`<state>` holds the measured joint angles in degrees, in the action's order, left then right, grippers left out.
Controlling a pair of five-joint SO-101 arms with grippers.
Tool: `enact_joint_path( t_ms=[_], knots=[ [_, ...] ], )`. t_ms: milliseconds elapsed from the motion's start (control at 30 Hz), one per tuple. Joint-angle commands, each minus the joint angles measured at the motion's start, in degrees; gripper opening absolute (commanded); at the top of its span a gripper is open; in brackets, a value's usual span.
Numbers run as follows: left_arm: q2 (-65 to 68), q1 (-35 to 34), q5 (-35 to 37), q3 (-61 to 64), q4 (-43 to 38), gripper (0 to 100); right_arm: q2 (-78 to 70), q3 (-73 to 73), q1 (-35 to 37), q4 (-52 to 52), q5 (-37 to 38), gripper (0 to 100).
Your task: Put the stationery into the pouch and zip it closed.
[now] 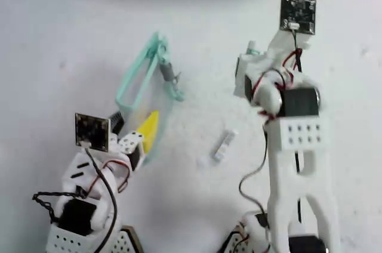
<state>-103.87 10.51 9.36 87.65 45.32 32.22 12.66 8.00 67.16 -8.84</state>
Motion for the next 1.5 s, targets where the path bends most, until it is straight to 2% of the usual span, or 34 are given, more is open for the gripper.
enact_joint_path(
  t_ms=[0,267,367,533,667,767,1267,1467],
  knots=[
    [-0.6,-0.4,0.7,-2.9,0.1,23,10.4,-1.4,3.3,-1.5,1.0,1.7],
    [-0.6,0.0,0.7,-2.8,0.1,23,25.1,-1.2,18.8,-15.7,1.1,1.7],
    [-0.6,0.0,0.6,-2.8,0.1,23,24.7,-1.3,22.8,-20.5,1.1,1.7],
    [-0.6,0.0,0.6,-2.8,-0.1,23,21.1,-1.4,28.3,-22.8,1.1,1.7],
    [-0.6,0.0,0.4,-1.9,-1.0,23,16.1,-1.4,31.0,-28.1,1.1,1.7],
    [-0.6,0.0,-2.3,-1.1,-2.4,23,11.9,-1.4,32.0,-31.3,1.1,1.7],
    [-0.6,-0.2,-2.4,-1.1,-2.7,23,3.9,-1.0,33.1,-22.0,1.1,1.7],
    [-0.6,-0.2,-2.4,-1.1,-2.7,23,3.5,-1.0,36.9,-19.0,1.1,1.7]
  ],
)
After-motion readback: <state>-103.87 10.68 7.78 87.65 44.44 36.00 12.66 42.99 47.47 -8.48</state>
